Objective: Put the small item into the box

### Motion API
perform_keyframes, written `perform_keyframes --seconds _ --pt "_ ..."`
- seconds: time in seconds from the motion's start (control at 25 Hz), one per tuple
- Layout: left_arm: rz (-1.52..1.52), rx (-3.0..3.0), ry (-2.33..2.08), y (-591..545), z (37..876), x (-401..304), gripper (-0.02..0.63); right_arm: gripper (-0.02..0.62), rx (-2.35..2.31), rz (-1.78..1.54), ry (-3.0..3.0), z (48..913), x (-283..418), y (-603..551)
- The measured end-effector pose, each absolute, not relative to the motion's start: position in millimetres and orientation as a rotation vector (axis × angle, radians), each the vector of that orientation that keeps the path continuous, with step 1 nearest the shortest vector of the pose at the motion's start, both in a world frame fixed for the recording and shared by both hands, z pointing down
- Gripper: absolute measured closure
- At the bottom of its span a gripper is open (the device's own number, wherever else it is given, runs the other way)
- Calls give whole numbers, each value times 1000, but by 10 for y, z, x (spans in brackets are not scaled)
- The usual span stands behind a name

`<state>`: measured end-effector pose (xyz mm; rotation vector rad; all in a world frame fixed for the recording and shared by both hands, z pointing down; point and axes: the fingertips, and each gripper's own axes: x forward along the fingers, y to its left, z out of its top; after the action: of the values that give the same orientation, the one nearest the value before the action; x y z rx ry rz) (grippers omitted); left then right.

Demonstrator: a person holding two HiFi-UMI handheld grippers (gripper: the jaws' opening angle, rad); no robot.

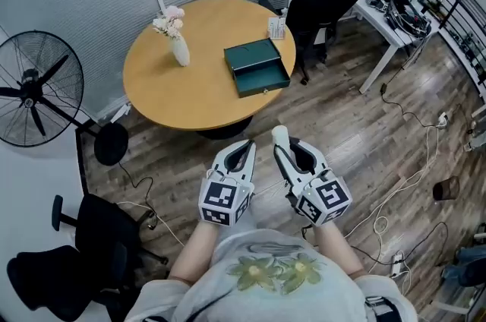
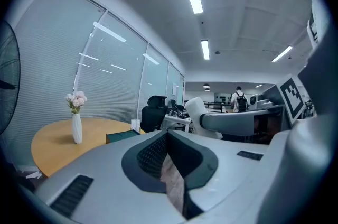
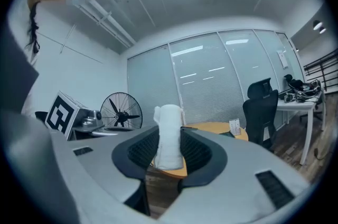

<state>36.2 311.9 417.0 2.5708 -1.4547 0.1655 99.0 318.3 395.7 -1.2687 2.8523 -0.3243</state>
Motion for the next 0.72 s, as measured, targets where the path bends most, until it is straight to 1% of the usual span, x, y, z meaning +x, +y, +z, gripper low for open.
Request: perform_keyframes --seconds 0.4,0.72 --pt "159 2640 -1382 1632 4012 -35 606 462 -1401 -264 2757 3742 744 1698" --pt "172 2638 -1305 950 4179 -313 606 462 -1556 -296 2676 3837 682 1000"
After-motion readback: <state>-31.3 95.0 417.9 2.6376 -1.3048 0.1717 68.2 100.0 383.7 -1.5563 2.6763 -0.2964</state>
